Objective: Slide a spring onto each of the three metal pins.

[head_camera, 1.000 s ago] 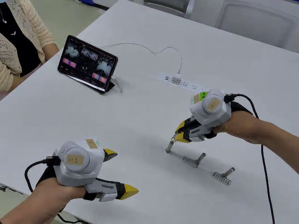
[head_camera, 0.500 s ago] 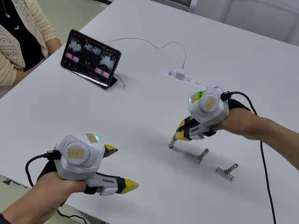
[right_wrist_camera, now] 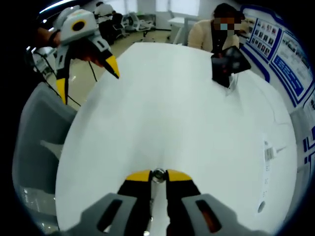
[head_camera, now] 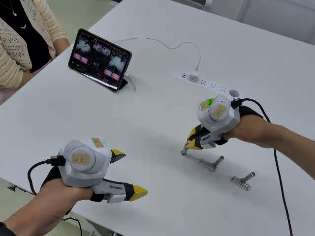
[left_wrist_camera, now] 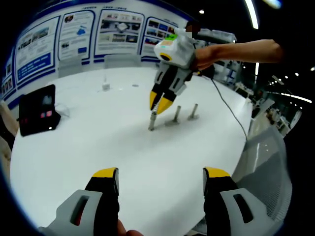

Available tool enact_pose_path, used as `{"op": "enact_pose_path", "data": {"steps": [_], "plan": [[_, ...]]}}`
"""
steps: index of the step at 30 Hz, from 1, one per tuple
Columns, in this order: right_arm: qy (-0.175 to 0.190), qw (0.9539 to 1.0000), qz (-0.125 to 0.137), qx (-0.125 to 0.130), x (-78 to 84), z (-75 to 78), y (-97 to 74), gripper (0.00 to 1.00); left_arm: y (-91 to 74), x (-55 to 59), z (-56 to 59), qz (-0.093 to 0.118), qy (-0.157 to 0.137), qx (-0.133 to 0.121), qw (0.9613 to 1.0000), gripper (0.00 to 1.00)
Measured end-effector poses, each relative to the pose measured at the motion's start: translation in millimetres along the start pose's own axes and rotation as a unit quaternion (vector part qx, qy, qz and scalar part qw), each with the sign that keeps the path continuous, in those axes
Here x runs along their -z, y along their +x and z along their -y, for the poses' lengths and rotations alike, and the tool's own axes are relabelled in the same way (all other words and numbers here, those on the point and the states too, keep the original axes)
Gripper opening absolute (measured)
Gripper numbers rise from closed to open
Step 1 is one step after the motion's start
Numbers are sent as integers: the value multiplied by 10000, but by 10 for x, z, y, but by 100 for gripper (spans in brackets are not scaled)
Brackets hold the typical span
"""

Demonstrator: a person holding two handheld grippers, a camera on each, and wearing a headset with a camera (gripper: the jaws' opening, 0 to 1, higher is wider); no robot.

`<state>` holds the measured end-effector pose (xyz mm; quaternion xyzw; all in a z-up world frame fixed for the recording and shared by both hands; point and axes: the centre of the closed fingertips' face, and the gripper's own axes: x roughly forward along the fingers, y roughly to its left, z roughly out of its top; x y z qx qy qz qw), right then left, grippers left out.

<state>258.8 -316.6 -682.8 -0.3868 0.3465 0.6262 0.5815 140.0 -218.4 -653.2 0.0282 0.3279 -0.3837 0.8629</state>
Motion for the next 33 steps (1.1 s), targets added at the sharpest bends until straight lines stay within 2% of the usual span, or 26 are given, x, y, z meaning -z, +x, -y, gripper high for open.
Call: {"op": "enact_pose_path", "data": {"steps": [33], "plan": [[6,9997,-219,-76,159,9,303,13,-32,22,-34,-7,-87,-78,9999,70]]}}
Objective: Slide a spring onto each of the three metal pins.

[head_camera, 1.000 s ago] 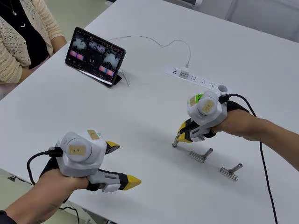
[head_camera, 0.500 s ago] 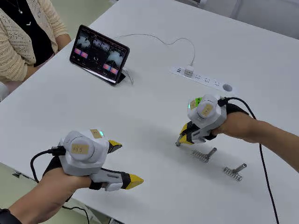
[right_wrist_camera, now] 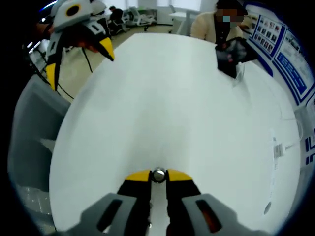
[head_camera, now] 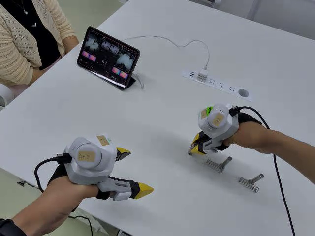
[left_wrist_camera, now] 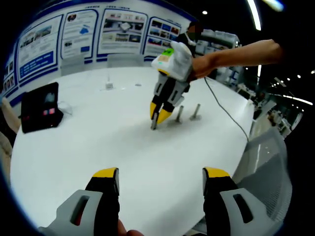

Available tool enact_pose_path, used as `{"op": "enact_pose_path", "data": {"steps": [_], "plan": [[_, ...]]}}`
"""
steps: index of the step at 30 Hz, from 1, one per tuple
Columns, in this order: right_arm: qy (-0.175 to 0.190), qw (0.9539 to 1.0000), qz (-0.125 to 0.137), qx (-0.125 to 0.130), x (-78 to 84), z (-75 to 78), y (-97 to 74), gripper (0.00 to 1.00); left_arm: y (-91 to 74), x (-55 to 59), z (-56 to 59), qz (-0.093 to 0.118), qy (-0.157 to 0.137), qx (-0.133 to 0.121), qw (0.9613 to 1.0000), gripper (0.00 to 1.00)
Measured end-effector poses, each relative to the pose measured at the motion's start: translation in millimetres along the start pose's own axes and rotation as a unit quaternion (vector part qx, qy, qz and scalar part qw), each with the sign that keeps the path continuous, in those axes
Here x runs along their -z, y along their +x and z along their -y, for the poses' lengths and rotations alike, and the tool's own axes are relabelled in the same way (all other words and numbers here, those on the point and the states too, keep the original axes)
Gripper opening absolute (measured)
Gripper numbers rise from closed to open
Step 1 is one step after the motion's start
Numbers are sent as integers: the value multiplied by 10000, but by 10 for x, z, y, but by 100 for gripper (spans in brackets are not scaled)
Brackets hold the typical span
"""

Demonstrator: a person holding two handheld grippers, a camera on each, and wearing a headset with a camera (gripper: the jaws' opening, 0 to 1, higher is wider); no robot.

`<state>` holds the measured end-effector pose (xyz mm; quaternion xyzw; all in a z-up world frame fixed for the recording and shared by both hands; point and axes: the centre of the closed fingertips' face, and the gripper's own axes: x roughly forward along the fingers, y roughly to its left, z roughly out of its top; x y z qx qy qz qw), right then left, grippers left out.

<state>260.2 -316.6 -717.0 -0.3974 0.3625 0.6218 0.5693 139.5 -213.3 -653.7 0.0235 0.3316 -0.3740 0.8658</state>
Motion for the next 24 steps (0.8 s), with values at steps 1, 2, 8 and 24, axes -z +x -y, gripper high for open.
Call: {"op": "enact_pose_path", "data": {"steps": [1,2,8,24], "plan": [[9,10000,2,1,-1,0,0,13,1,0,2,1,0,1,10000,70],[16,10000,0,-1,-1,0,0,13,1,-1,5,4,-4,7,10000,70],[53,10000,-59,31,46,-5,-28,23,6,-15,24,24,3,27,10000,70],[1099,9912,615,410,55,-28,-337,44,4,-116,101,109,109,63,9999,71]]}}
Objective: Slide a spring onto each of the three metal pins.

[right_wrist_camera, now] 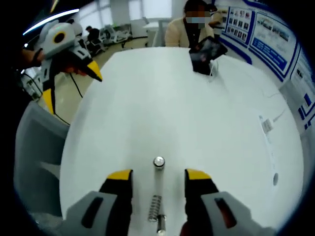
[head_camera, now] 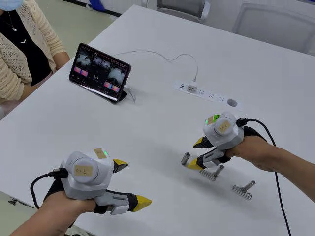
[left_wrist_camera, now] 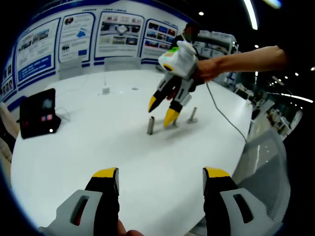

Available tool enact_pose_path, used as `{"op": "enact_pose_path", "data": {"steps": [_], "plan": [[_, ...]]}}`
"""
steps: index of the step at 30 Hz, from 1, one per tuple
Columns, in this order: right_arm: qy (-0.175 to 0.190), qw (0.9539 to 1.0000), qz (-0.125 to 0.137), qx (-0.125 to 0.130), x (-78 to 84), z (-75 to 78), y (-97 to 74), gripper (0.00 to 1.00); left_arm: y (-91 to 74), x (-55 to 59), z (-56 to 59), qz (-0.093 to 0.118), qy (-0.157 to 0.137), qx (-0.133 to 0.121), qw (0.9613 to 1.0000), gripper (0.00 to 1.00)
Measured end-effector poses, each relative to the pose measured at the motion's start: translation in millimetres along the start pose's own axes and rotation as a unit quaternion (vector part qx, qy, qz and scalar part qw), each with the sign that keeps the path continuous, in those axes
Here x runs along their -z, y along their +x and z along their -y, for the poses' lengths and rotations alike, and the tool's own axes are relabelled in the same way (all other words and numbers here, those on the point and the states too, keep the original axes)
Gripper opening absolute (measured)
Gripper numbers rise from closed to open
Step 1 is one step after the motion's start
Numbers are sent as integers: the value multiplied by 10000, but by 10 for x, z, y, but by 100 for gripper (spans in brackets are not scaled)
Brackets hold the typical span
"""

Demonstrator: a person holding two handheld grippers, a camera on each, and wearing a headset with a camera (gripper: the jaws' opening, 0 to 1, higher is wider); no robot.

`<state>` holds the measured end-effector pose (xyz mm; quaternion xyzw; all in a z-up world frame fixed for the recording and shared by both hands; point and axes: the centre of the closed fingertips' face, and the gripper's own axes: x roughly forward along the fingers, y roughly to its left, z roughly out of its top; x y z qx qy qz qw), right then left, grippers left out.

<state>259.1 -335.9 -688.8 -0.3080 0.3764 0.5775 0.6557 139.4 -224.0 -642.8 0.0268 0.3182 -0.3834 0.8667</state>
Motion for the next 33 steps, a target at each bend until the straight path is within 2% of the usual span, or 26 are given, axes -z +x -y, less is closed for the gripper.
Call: {"op": "enact_pose_path", "data": {"steps": [7,12,15,19,23,25,28,33], "plan": [[358,9990,242,141,14,-44,-88,46,-8,-15,57,35,28,44,10000,71],[636,9963,502,301,-28,-36,-155,47,-33,-10,77,32,45,73,10000,71],[873,9927,739,376,-83,-38,-205,48,-49,-20,77,17,113,72,9999,71],[1190,9856,1119,436,-158,-66,-262,48,-64,-59,66,51,133,65,9999,71],[1317,9822,1222,541,-143,-81,-293,49,-68,-90,65,82,140,71,9998,71],[1451,9791,1304,572,-150,-111,-311,49,-63,-97,69,77,162,77,9998,71],[1509,9775,1342,612,-130,-145,-321,50,-46,-86,76,34,213,86,9997,71],[1726,9707,1525,687,-119,-197,-373,51,-21,-82,99,38,222,121,9997,71]]}}
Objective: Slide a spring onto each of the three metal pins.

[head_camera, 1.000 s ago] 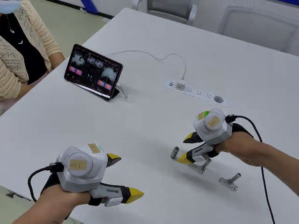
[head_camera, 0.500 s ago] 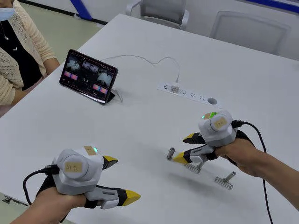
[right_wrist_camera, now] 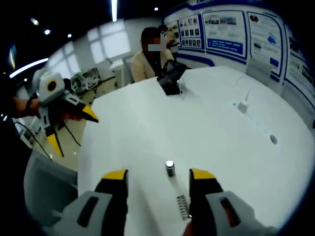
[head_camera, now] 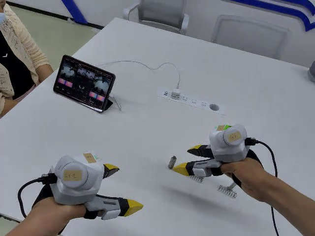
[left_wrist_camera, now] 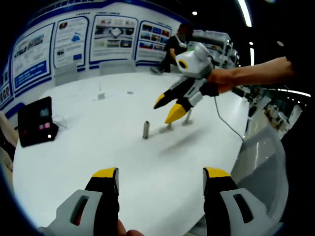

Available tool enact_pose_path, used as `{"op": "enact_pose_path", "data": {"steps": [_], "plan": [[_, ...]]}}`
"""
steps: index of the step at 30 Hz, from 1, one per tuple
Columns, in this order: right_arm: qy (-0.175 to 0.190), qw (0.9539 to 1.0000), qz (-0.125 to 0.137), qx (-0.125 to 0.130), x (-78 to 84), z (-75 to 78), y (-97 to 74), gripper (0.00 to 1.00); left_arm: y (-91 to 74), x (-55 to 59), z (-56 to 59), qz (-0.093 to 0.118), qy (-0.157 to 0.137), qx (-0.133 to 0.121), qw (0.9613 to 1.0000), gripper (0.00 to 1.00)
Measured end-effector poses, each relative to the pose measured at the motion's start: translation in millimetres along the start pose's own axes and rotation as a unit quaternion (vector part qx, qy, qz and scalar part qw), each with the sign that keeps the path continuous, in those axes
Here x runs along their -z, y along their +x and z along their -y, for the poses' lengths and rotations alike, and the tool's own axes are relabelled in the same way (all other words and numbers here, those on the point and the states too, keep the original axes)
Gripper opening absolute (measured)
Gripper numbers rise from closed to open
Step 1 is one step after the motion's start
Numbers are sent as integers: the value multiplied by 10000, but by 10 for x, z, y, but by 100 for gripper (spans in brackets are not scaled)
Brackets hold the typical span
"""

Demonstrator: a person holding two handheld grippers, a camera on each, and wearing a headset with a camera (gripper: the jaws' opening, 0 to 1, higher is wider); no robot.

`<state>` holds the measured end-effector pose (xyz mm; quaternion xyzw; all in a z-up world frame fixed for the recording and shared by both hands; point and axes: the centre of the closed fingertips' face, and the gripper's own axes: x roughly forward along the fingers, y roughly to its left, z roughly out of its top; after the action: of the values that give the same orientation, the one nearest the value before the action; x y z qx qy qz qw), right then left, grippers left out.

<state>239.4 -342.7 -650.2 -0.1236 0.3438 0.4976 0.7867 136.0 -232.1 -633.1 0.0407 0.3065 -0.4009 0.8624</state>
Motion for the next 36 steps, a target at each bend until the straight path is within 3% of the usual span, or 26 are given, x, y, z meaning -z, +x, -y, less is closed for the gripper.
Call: {"op": "enact_pose_path", "data": {"steps": [7,28,36], "plan": [[74,10000,11,51,80,-53,-98,54,9,-13,-15,16,-3,2,10000,71],[405,9974,447,386,126,-132,-470,61,67,-49,13,-26,82,91,9999,72],[509,9963,475,494,243,-178,-563,64,118,-80,32,-46,147,157,9998,72]]}}
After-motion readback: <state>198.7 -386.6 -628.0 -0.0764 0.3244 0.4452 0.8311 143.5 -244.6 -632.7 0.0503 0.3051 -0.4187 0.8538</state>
